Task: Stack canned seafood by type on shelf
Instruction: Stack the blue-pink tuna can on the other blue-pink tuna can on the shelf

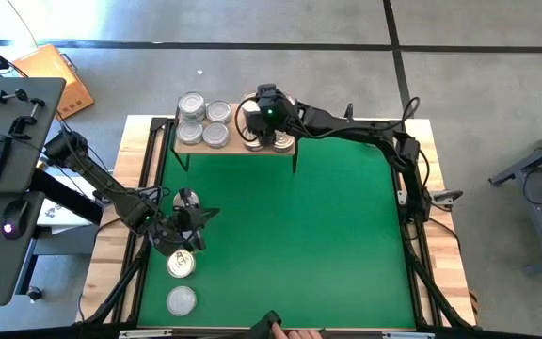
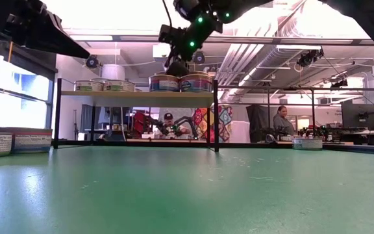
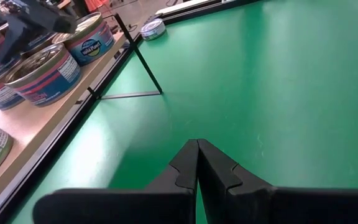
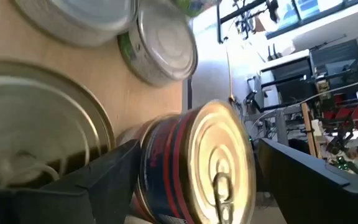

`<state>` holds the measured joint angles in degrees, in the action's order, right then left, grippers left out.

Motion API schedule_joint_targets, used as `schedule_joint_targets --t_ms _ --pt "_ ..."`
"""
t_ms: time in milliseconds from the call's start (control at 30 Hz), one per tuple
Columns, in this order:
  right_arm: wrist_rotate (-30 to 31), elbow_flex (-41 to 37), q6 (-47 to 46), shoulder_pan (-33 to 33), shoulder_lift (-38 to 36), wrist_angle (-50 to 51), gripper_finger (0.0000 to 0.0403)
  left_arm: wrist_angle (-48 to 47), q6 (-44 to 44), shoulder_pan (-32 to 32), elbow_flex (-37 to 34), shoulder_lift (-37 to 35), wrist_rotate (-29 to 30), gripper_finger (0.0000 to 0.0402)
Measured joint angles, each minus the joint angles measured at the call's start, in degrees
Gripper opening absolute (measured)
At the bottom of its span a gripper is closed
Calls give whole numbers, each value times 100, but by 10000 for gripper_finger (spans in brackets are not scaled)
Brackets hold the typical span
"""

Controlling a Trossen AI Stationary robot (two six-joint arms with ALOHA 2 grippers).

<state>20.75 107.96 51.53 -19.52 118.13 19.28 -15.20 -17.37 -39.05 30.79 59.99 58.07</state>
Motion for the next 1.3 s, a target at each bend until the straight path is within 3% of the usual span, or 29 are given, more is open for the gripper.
schedule_joint_targets --t_ms 167,300,367,500,567,767,900,1033,1167,1300 --pt "53 -2 -52 189 -271 -5 318 11 0 0 0 0 1 0" --pt "168 -2 -769 552 -635 234 318 11 -11 0 0 0 -1 0" --pt "-185 0 -1326 749 -813 678 316 9 -44 0 0 0 -1 0" --pt "-1697 0 -2489 1157 -919 1732 294 11 -57 0 0 0 -1 0" --pt "-2127 -105 -2800 1420 -905 2121 276 4 -94 0 0 -1 -1 0" --pt "-2511 -1722 -3523 2302 -927 834 219 -59 -386 0 0 -2 -105 0" --pt "-2318 -3115 -4337 2751 -927 -995 186 -487 -1165 29 2 -2 -188 0" --pt "-1551 -4178 -5088 3158 -927 -2627 162 -1524 -2733 381 7 -55 -713 0" --pt "-680 -4747 -5458 3476 -927 -3582 147 -2818 -4168 1034 7 -66 -1565 0" --pt "-8 -4948 -5453 3664 -927 -3967 142 -3661 -4719 1658 7 -66 -1975 0"
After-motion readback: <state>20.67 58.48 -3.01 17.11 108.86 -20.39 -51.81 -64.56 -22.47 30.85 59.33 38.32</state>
